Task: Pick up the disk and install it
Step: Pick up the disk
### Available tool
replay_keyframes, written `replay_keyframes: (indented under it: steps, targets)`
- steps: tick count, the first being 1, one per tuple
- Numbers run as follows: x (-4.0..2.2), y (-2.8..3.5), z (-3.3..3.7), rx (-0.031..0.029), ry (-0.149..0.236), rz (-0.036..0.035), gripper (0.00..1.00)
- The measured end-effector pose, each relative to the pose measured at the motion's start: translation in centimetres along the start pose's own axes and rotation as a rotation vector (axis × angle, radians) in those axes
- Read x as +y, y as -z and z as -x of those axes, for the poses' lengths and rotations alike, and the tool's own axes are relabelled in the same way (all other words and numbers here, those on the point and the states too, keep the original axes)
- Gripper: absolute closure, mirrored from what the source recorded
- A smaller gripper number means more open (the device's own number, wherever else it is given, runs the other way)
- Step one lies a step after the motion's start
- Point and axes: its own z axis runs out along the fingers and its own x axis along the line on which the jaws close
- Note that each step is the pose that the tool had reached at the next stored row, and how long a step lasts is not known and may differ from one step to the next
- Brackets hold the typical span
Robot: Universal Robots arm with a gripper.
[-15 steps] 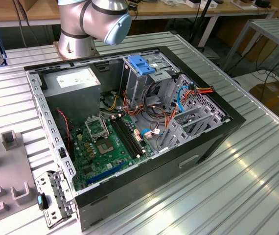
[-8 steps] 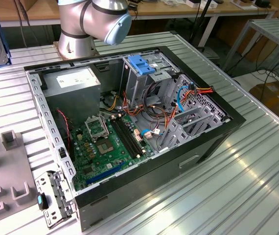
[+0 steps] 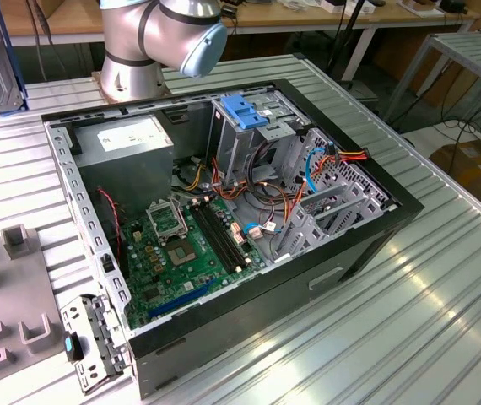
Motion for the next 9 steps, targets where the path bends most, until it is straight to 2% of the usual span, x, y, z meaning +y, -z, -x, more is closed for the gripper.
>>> replay_keyframes:
  steps: [9]
  targets:
    - [-1.03,0.0,0.02,0.0001,0.0,0.0002,0.63]
